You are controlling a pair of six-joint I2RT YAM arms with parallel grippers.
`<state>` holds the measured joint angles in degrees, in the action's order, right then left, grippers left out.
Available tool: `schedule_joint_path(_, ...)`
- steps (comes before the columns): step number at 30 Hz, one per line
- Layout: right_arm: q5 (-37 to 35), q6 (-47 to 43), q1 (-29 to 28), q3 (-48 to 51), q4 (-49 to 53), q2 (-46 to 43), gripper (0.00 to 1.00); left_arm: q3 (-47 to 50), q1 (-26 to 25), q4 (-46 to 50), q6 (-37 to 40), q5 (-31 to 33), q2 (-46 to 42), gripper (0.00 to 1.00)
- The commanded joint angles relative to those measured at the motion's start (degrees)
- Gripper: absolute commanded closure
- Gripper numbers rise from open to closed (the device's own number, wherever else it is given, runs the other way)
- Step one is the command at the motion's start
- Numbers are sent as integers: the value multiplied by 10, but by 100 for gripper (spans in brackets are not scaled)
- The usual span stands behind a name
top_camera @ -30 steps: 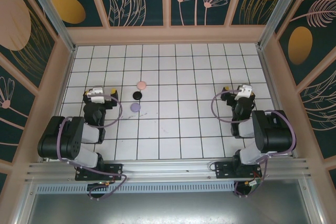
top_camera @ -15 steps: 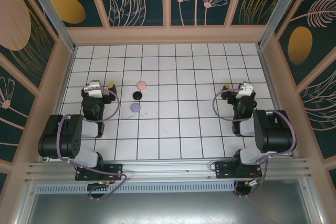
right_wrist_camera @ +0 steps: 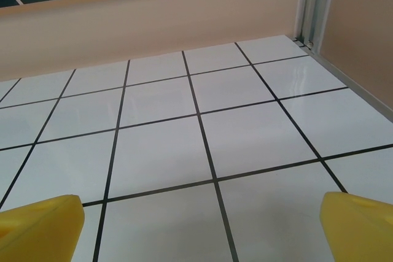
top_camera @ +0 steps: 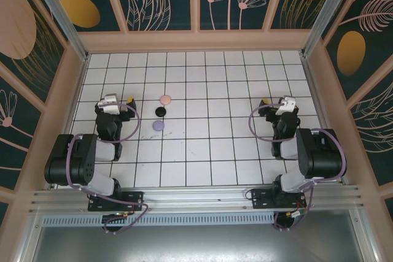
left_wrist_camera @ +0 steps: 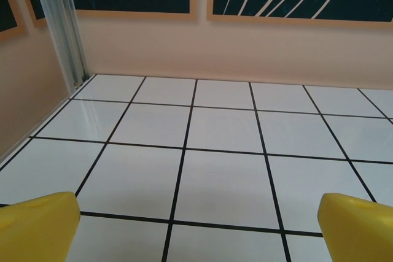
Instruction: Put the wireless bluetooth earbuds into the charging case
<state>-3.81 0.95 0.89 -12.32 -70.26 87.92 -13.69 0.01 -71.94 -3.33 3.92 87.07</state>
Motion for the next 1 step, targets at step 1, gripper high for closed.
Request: schedule_joint_path(1,18,2,5,-10,-15,5,1,2,3,-10,-11,8,-1,1)
